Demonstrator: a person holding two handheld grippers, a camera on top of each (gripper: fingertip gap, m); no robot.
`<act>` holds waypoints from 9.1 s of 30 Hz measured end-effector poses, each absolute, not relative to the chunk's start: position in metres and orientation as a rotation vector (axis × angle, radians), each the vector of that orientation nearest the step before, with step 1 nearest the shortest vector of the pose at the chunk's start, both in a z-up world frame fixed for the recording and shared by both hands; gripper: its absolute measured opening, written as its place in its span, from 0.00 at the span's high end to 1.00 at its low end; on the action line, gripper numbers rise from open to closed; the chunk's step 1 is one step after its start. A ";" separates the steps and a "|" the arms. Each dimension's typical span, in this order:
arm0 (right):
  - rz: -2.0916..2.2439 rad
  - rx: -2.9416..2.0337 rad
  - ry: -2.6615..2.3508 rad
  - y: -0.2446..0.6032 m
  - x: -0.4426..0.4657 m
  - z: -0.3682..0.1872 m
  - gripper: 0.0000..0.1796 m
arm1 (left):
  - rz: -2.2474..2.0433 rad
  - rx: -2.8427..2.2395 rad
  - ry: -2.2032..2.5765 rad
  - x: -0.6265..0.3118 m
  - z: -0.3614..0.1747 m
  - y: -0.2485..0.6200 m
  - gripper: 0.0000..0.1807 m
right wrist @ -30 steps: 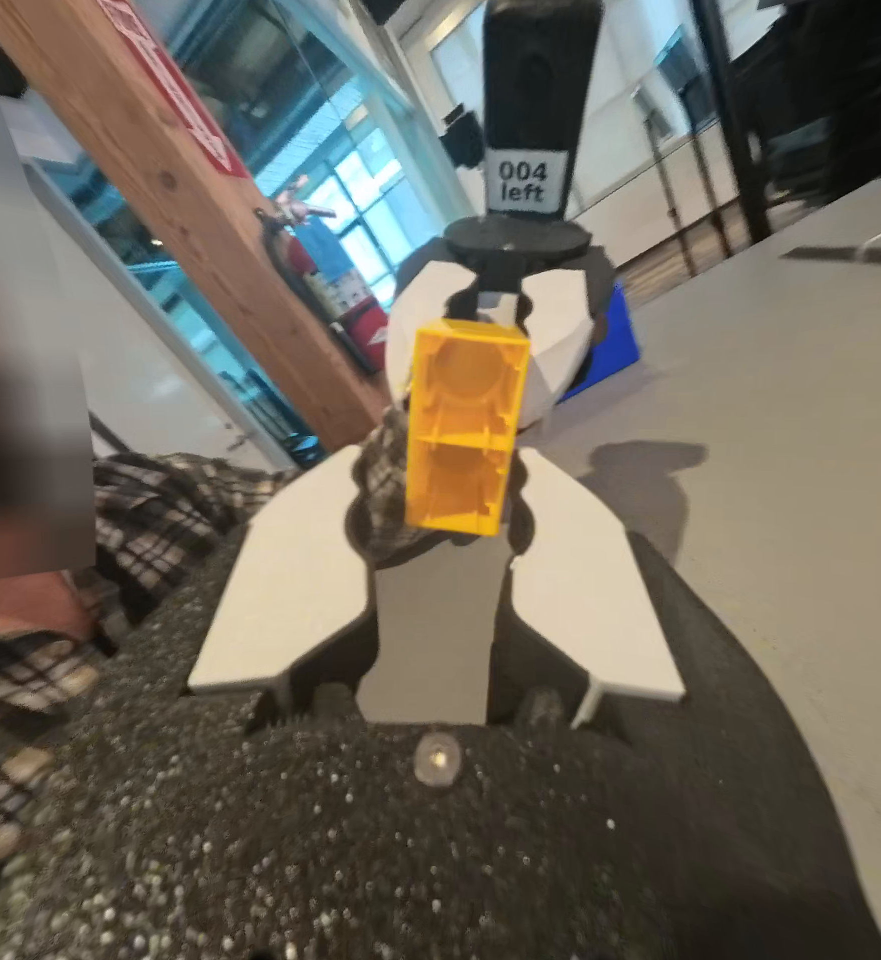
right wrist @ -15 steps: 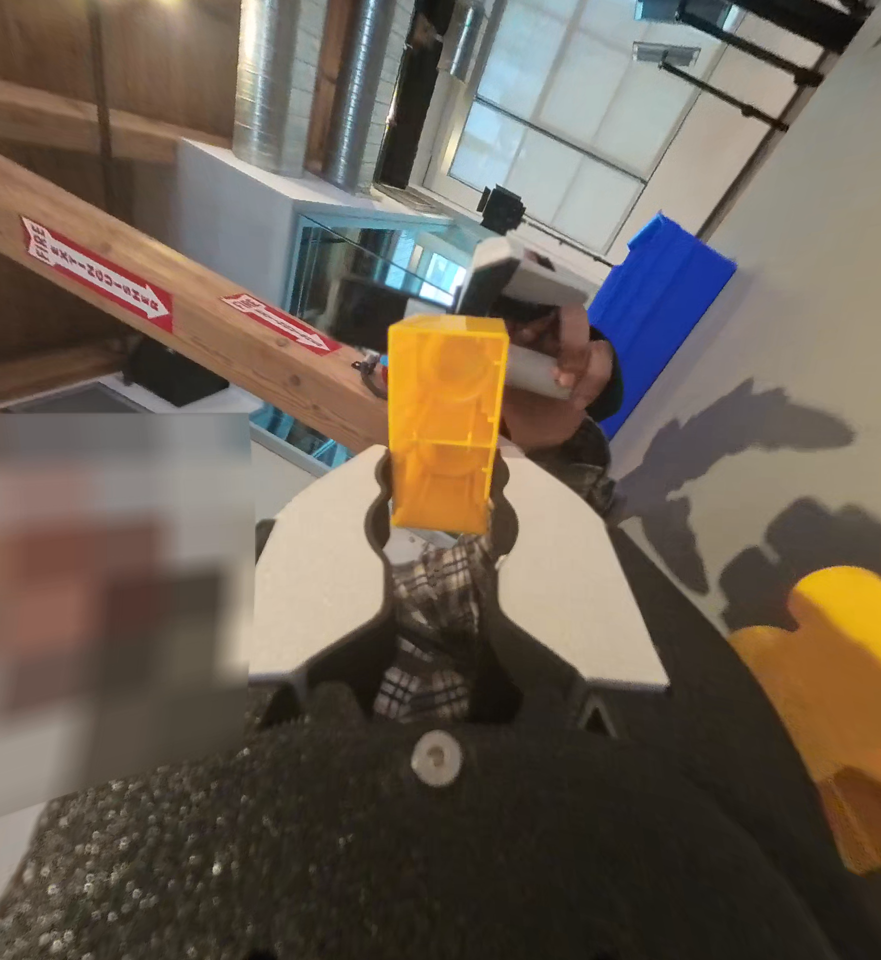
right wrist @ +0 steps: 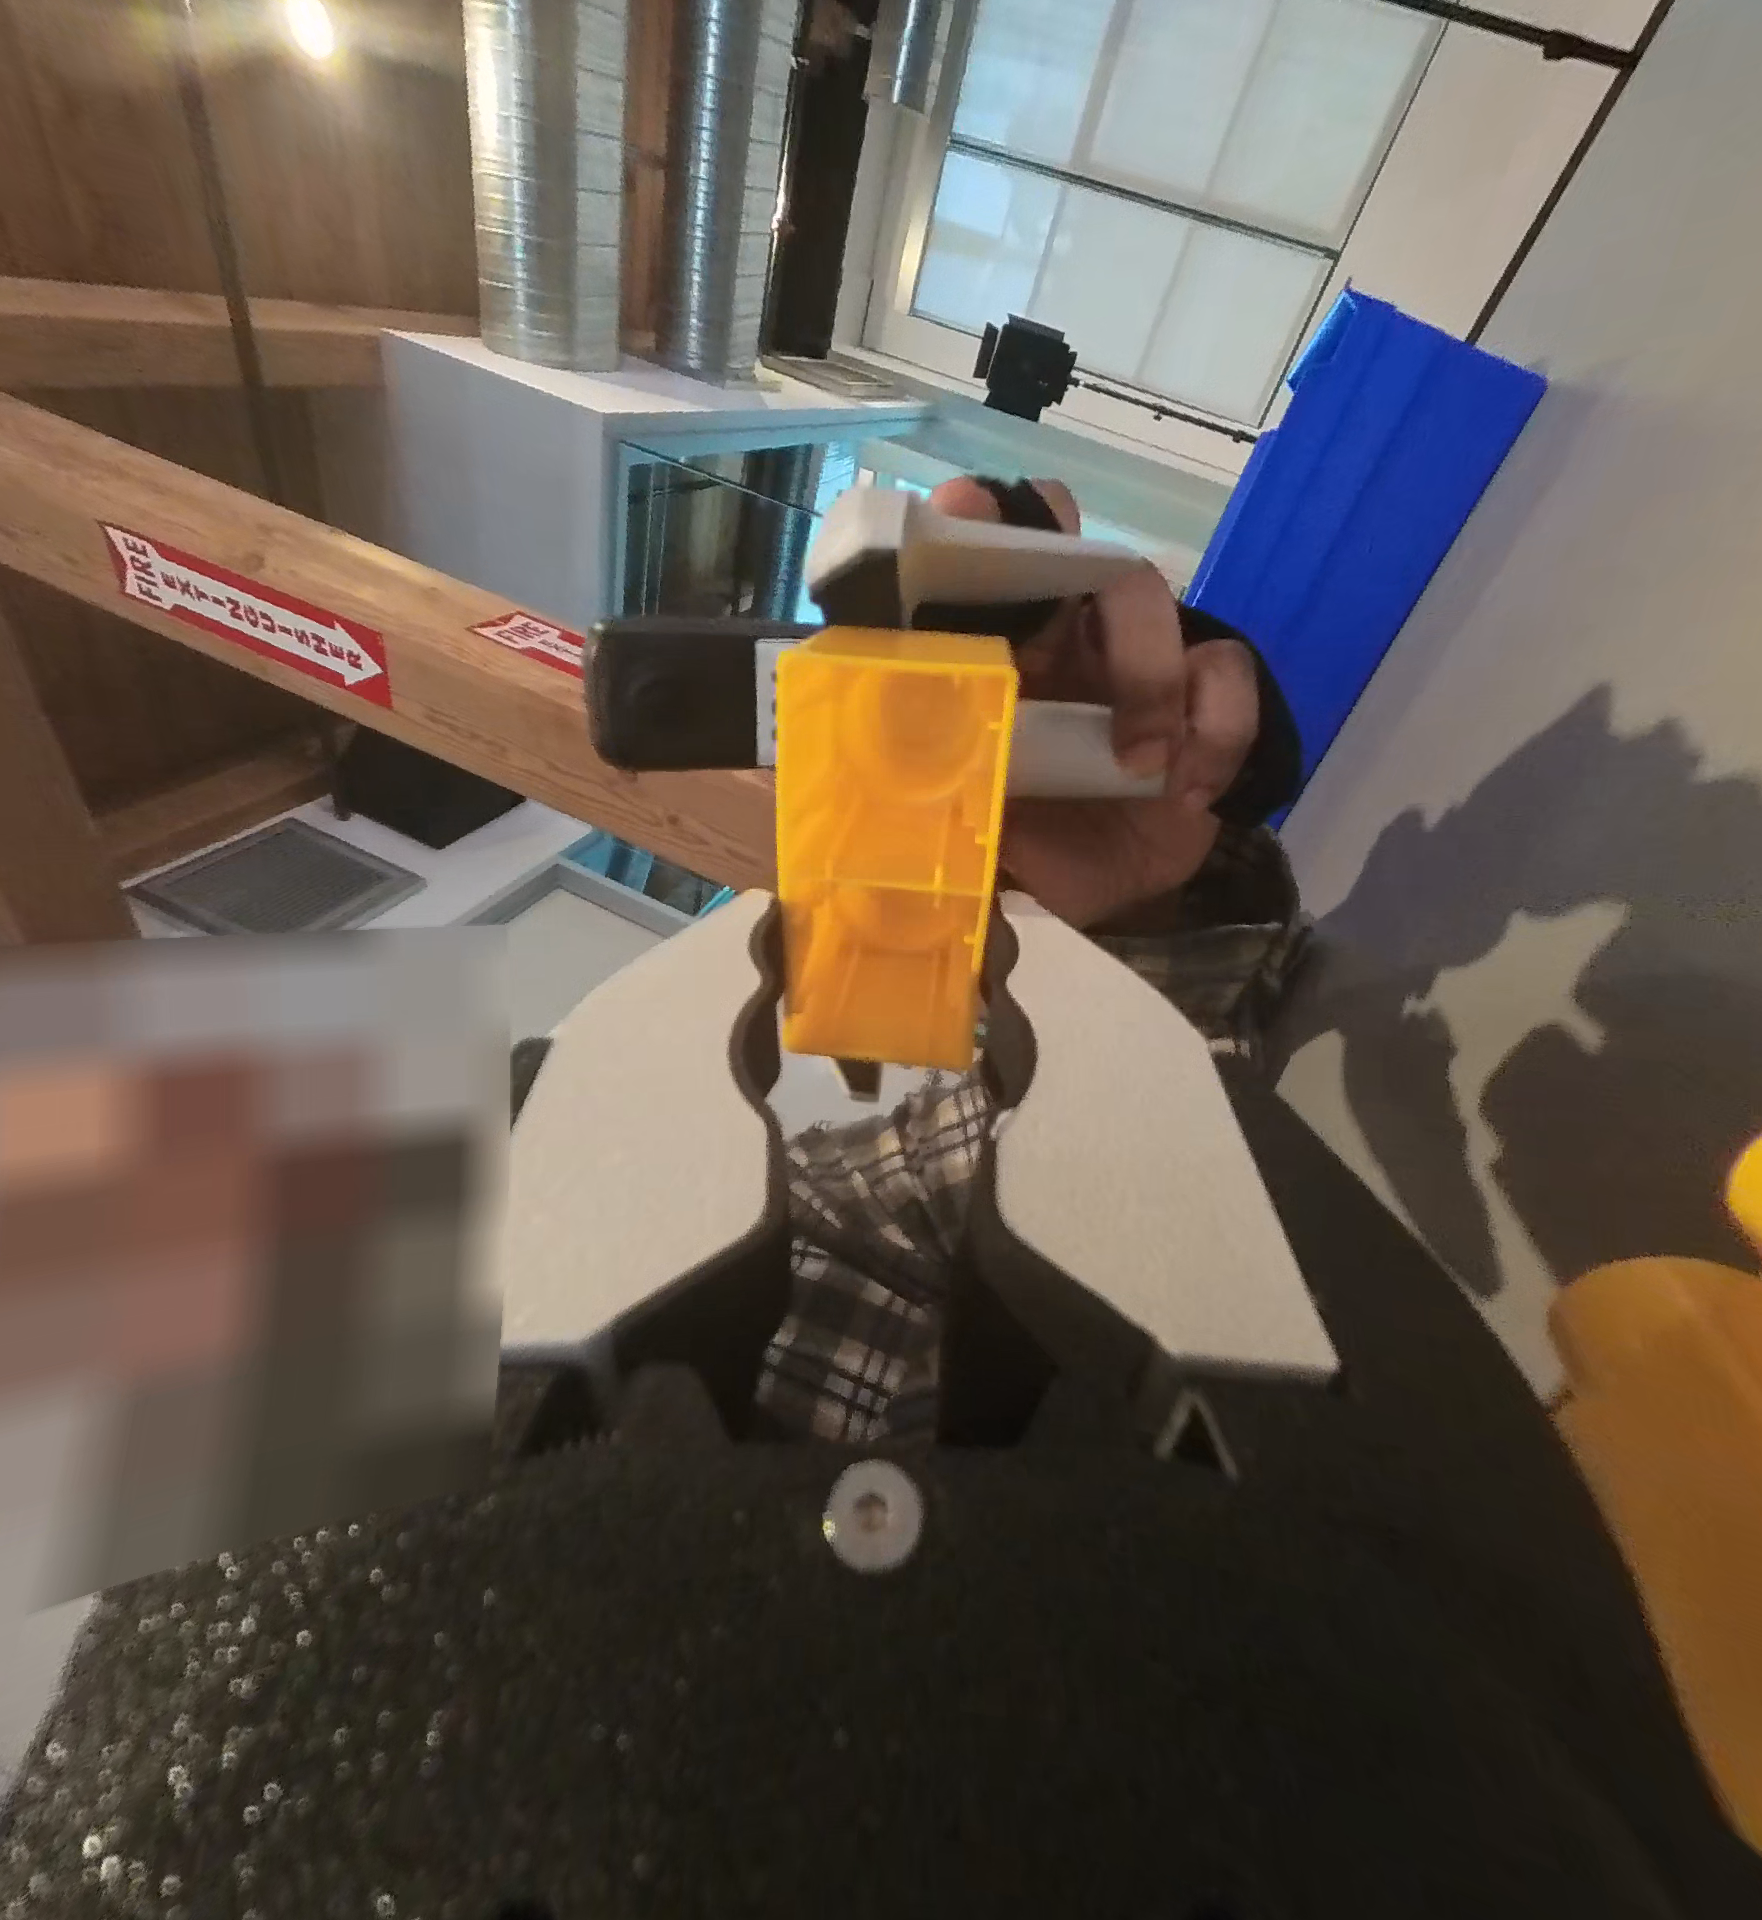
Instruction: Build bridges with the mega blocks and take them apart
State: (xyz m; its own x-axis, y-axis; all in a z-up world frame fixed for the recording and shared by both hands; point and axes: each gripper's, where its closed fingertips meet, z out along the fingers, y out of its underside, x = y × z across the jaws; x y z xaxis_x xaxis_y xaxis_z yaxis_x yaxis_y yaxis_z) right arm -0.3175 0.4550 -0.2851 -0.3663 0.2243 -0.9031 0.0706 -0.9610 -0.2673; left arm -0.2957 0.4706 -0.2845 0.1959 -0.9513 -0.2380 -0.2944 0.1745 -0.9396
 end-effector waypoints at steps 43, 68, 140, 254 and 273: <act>1.992 -1.794 -0.613 0.480 -0.253 -0.304 0.77 | -0.748 -1.955 1.520 -0.337 -0.419 0.467 0.56; 1.366 -1.723 -1.161 0.474 -0.261 -0.338 0.55 | -0.715 -1.994 1.488 -0.361 -0.396 0.468 0.45; 0.323 -1.875 -2.156 0.476 -0.272 -0.415 0.59 | -0.633 -2.074 1.576 -0.361 -0.431 0.464 0.40; 1.375 -1.292 -1.223 0.458 -0.322 -0.283 0.58 | -1.186 -1.433 1.189 -0.331 -0.290 0.440 0.66; 1.464 -1.178 -0.968 0.473 -0.304 -0.256 0.59 | -1.138 -1.487 0.977 -0.324 -0.296 0.468 0.37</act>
